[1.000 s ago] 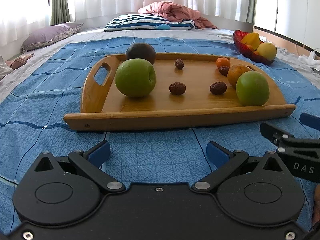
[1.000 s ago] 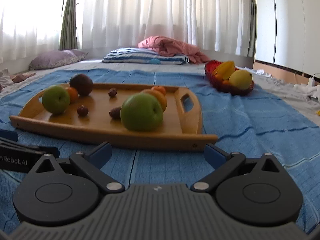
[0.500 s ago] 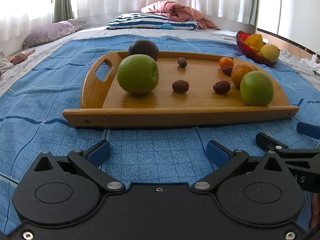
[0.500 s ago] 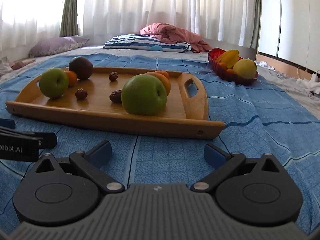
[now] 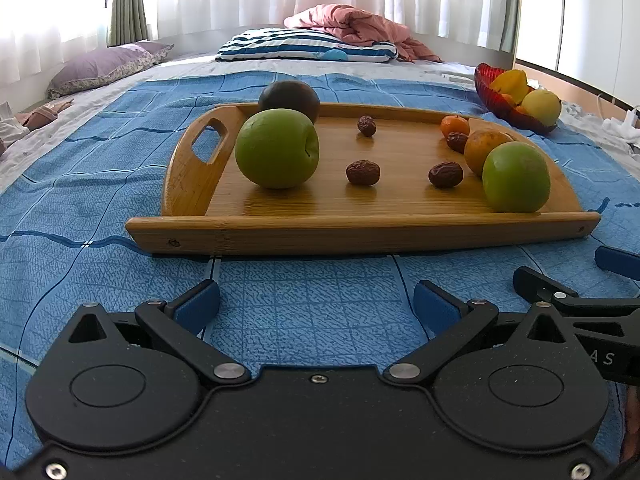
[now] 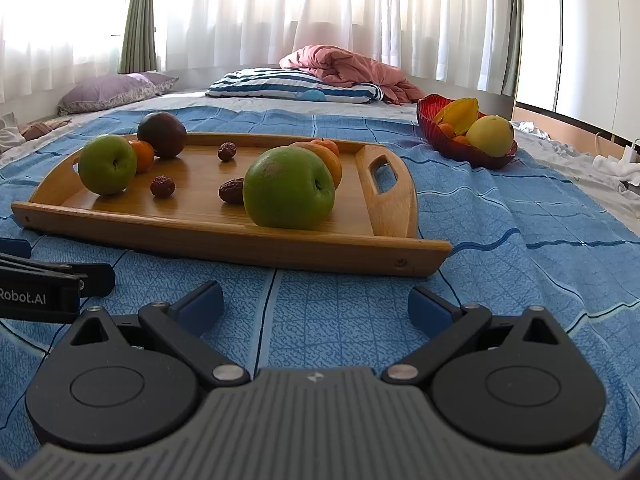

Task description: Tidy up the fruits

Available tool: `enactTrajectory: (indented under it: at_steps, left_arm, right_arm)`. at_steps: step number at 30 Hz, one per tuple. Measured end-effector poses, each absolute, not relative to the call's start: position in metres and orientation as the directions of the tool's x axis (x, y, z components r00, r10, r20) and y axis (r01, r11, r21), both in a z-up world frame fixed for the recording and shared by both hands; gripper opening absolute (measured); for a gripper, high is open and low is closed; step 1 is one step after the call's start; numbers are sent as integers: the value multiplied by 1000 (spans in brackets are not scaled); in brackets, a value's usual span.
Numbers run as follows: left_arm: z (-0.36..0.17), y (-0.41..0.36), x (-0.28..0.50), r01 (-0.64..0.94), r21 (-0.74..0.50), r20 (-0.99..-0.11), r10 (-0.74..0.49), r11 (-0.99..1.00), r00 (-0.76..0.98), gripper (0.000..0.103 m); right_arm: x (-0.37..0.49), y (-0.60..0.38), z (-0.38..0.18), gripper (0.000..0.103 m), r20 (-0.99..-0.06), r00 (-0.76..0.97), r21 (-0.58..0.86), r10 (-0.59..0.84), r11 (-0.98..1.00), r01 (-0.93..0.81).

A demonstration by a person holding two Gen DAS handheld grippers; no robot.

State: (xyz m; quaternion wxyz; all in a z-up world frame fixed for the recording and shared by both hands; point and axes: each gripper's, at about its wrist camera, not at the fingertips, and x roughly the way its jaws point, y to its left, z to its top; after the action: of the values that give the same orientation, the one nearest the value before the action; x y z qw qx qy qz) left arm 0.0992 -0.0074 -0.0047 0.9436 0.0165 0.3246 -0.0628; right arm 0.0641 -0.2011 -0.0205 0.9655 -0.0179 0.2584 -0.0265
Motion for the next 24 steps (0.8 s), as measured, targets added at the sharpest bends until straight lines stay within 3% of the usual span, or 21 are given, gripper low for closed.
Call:
enactTrajectory:
  at_steps: [24]
  left_arm:
    - [-7, -8, 100, 126, 0, -612, -100, 992, 785, 103]
  right_arm:
    - [63, -201, -21, 103, -497, 866, -48, -61, 998, 42]
